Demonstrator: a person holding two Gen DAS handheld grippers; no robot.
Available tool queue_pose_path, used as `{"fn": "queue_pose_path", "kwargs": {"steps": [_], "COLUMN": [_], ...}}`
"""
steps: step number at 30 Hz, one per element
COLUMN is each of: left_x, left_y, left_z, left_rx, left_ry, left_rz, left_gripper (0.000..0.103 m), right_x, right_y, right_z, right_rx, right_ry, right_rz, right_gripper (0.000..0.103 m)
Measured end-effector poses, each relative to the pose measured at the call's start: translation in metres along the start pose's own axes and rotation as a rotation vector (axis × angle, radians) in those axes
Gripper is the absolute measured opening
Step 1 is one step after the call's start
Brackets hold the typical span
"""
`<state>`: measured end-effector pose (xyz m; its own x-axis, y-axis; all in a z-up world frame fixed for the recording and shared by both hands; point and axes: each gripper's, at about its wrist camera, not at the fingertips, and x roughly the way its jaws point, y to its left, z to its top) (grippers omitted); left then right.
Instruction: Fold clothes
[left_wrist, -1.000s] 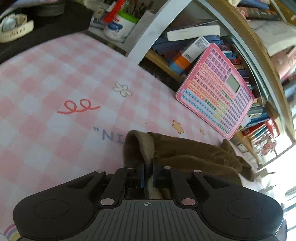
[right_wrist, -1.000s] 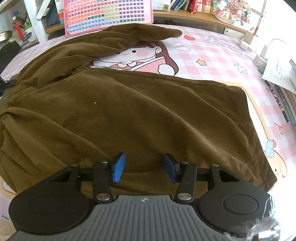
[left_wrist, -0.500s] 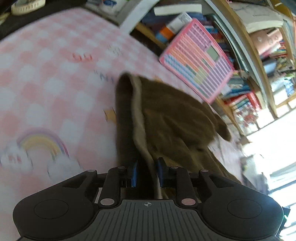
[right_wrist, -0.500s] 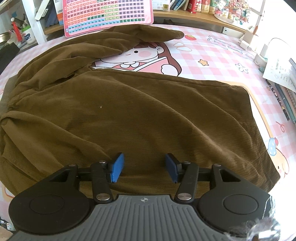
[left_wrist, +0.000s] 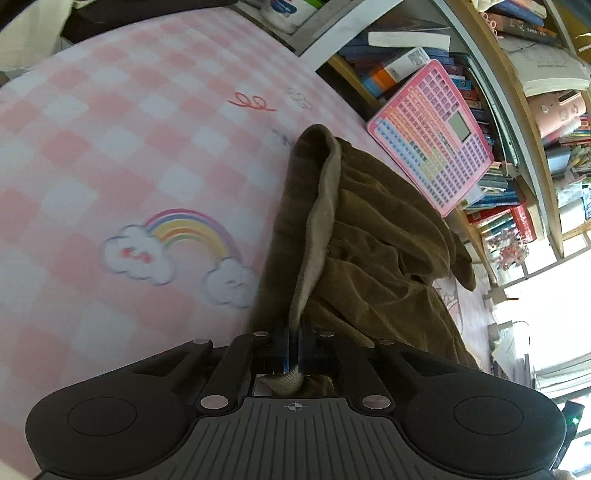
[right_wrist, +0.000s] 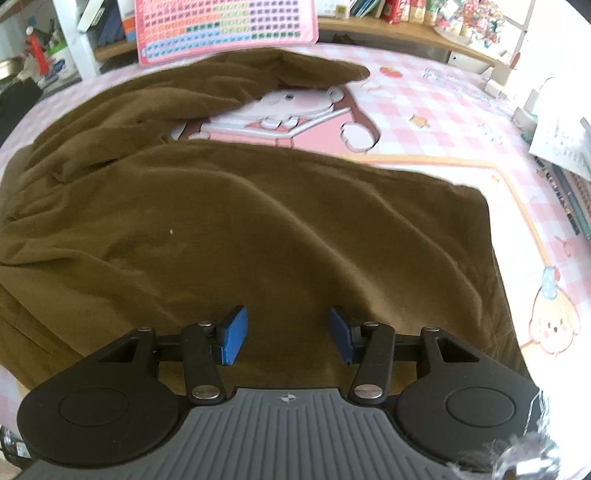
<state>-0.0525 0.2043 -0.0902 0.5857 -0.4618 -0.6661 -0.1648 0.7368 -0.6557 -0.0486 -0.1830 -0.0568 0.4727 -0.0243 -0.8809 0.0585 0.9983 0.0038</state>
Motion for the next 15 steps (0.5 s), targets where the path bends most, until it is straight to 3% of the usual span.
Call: {"fn": "queue_pose_path", "kwargs": {"steps": [15], "left_x": [-0.0028], "left_y": [0.0033], "left_z": [-0.0091], "left_rx": [0.012], "left_ry": [-0.027], "left_rz": [-0.004], "left_gripper": [0.008], "right_x": [-0.0043], "right_y": [-0.0033], "right_z": [0.0052], "right_rx": [-0.015], "right_ry": [-0.015], "right_rz": [0.030], "right_gripper": [0.048]}}
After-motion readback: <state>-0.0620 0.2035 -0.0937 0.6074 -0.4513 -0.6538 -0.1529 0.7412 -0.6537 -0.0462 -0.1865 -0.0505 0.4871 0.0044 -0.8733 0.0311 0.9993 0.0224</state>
